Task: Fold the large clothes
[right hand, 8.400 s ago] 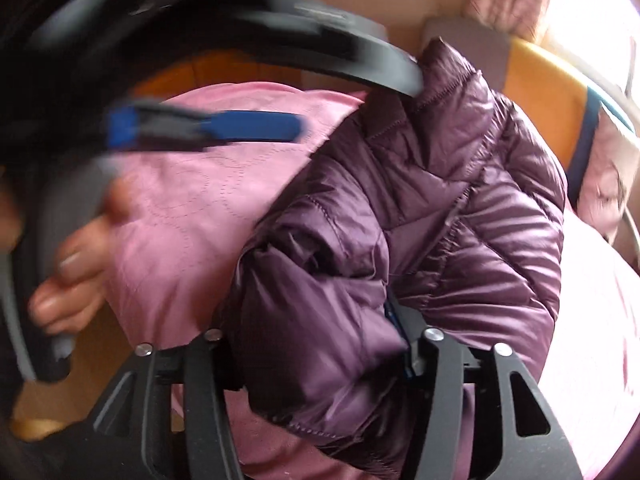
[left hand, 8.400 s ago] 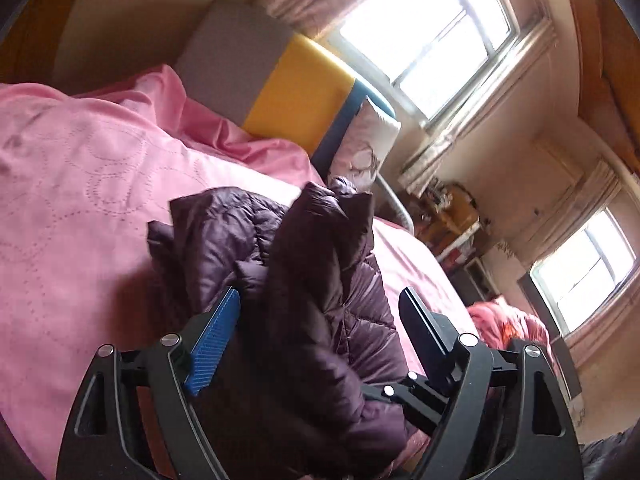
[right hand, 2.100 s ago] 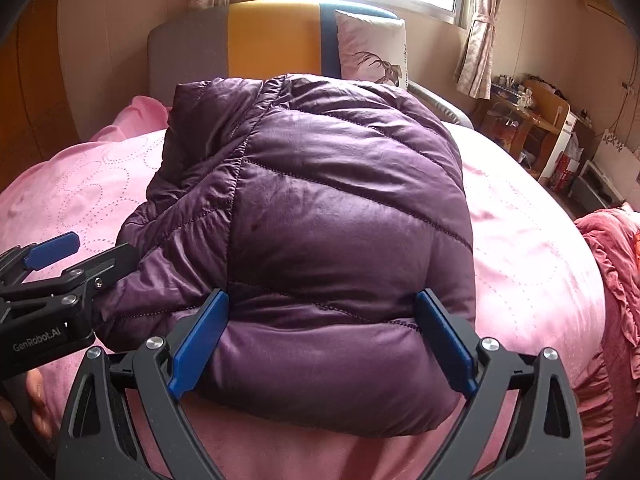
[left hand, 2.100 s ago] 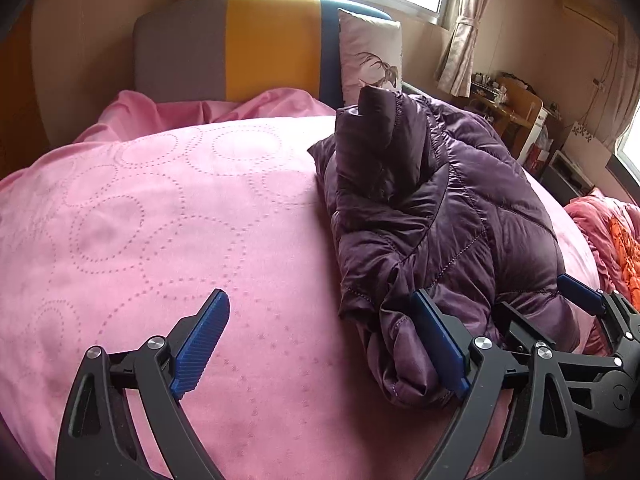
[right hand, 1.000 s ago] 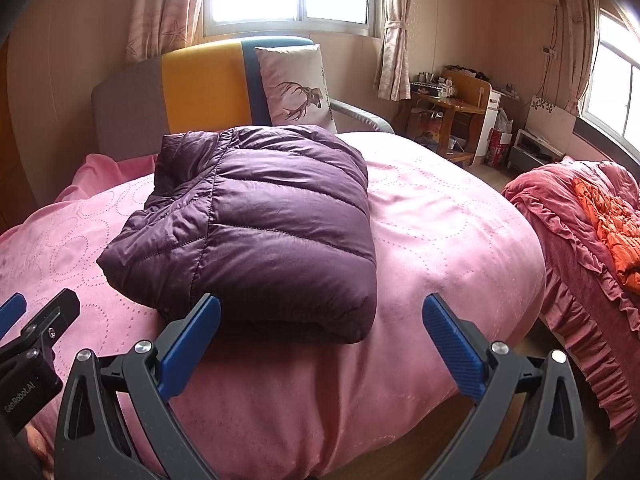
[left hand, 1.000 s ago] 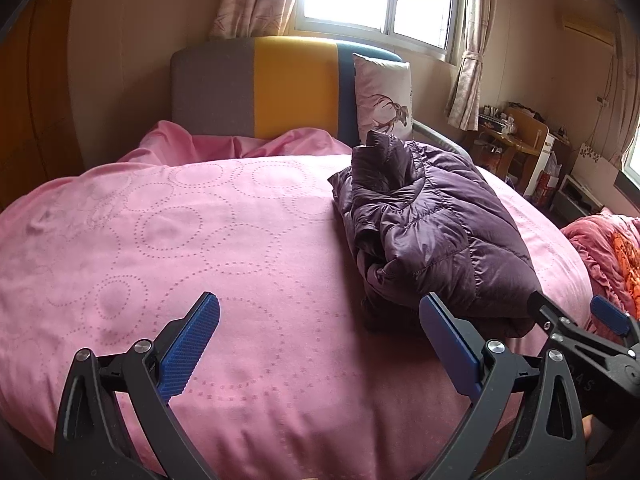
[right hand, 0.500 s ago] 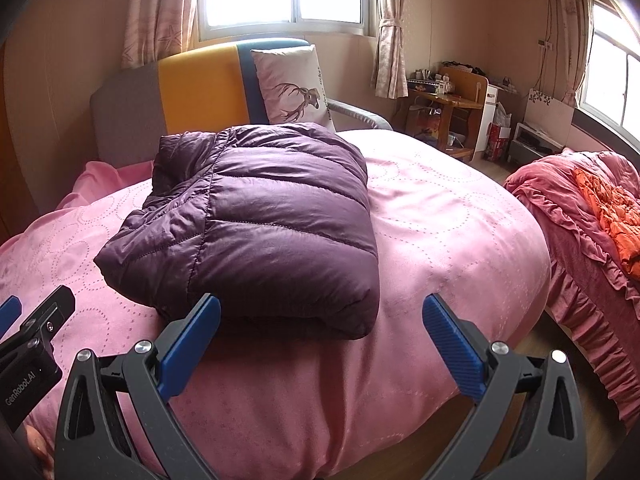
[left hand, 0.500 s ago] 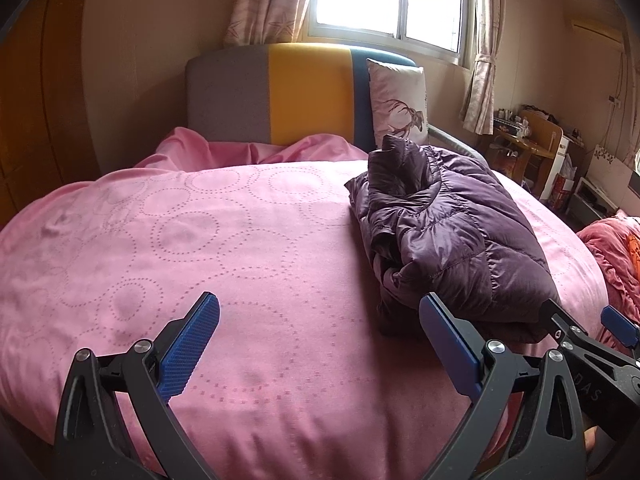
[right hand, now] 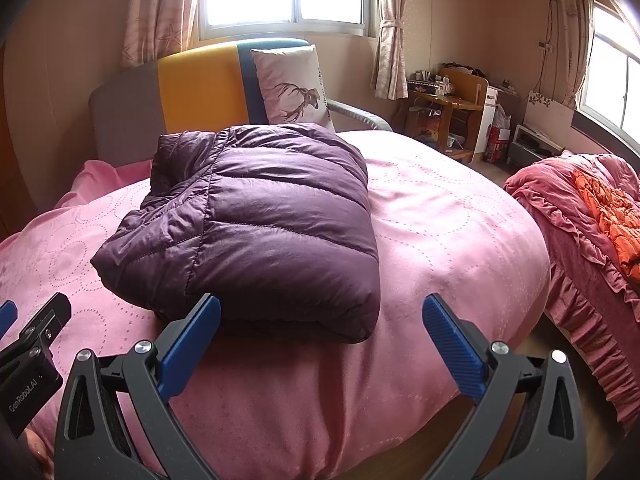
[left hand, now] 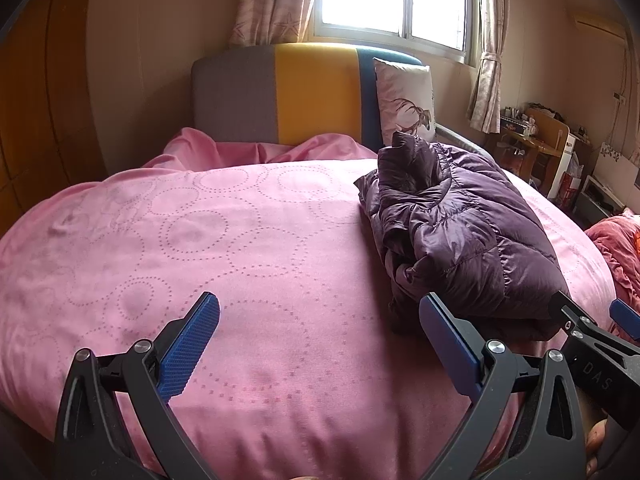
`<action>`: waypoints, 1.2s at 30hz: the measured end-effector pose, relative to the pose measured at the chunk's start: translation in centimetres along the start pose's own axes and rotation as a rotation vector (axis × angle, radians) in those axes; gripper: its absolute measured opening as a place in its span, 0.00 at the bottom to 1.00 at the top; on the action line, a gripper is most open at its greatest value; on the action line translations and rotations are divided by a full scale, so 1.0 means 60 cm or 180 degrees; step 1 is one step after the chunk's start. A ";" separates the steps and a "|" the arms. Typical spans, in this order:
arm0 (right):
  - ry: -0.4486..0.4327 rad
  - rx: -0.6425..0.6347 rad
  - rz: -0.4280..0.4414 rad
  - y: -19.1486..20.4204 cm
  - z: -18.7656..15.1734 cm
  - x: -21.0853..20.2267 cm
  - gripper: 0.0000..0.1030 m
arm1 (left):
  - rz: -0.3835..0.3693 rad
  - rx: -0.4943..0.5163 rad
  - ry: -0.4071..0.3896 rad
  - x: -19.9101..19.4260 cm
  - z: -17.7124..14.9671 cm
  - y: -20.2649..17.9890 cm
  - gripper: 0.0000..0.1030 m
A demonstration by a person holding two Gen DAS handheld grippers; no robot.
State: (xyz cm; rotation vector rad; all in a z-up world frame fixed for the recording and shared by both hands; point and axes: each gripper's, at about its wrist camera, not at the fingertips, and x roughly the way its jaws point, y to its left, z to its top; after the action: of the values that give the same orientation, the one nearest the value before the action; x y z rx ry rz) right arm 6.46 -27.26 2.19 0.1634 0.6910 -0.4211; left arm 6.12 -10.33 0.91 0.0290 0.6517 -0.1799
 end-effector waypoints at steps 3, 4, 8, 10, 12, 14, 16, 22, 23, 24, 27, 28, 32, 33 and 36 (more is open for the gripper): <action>0.0032 -0.0011 0.0005 0.002 -0.003 0.003 0.98 | -0.0015 -0.0002 0.0027 0.003 -0.001 0.000 0.96; 0.0038 -0.0009 0.0005 0.003 -0.004 0.004 0.98 | -0.0012 0.0008 0.0032 0.003 -0.002 -0.001 0.96; 0.0032 -0.0013 0.0008 0.004 -0.005 0.004 0.98 | -0.0010 0.0022 0.0045 0.004 -0.004 -0.003 0.96; 0.0040 -0.0007 0.0018 0.005 -0.005 0.004 0.98 | 0.0001 0.0035 0.0041 0.004 -0.005 -0.004 0.96; 0.0045 -0.0015 0.0021 0.007 -0.007 0.004 0.98 | 0.0006 0.0050 0.0036 0.004 -0.005 -0.006 0.96; 0.0048 -0.0018 0.0027 0.007 -0.007 0.004 0.98 | 0.0003 0.0050 0.0029 0.002 -0.006 -0.006 0.96; 0.0048 -0.0009 0.0035 0.007 -0.007 0.003 0.98 | 0.0007 0.0052 0.0020 -0.001 -0.006 -0.008 0.96; 0.0051 -0.0011 0.0037 0.007 -0.007 0.002 0.98 | -0.0011 0.0055 0.0005 -0.005 -0.006 -0.008 0.96; 0.0054 -0.0014 0.0043 0.007 -0.006 0.001 0.98 | -0.0009 0.0059 -0.0001 -0.006 -0.007 -0.010 0.96; 0.0052 -0.0015 0.0045 0.006 -0.006 0.000 0.98 | -0.0013 0.0059 -0.0005 -0.007 -0.007 -0.009 0.96; 0.0047 -0.0015 0.0054 0.007 -0.007 -0.002 0.98 | -0.0006 0.0058 -0.0004 -0.010 -0.007 -0.009 0.96; 0.0046 -0.0016 0.0056 0.007 -0.007 -0.003 0.98 | -0.0003 0.0050 0.0000 -0.010 -0.007 -0.009 0.96; 0.0064 -0.0017 0.0065 0.006 -0.007 -0.003 0.98 | 0.0002 0.0037 0.0012 -0.009 -0.007 -0.007 0.96; 0.0061 -0.0016 0.0069 0.006 -0.007 -0.004 0.98 | 0.0003 0.0036 0.0013 -0.008 -0.006 -0.006 0.96; 0.0046 -0.0021 0.0074 0.005 -0.006 -0.005 0.98 | 0.0000 0.0032 0.0017 -0.008 -0.006 -0.005 0.96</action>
State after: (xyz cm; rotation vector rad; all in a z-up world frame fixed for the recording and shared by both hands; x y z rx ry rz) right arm 6.20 -26.78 2.11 0.1682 0.7041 -0.3956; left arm 5.47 -10.53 0.93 0.0392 0.6561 -0.1834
